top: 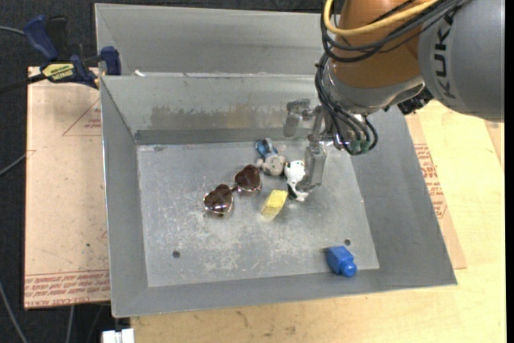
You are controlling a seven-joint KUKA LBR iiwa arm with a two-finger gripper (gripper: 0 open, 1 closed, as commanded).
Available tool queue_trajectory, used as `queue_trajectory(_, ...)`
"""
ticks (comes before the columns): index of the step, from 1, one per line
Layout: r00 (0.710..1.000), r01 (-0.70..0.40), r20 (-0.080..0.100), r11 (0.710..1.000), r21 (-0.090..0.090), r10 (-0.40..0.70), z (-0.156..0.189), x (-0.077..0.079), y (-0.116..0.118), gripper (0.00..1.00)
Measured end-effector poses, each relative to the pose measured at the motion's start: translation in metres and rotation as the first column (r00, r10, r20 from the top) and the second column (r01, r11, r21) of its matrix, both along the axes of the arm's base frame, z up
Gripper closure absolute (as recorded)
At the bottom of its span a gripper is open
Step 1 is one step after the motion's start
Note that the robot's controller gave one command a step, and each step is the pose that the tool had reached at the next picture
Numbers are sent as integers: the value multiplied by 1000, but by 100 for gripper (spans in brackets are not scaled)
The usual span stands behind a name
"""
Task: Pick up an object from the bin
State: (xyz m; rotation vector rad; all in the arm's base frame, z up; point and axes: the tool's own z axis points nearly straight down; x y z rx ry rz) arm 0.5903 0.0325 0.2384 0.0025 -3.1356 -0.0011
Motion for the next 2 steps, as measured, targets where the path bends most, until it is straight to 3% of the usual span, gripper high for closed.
queue_trajectory(1,1000,1,8,1000,0,-1,5,1,0,0)
queue_trajectory(2,970,-244,15,970,-3,244,-31,9,33,0)
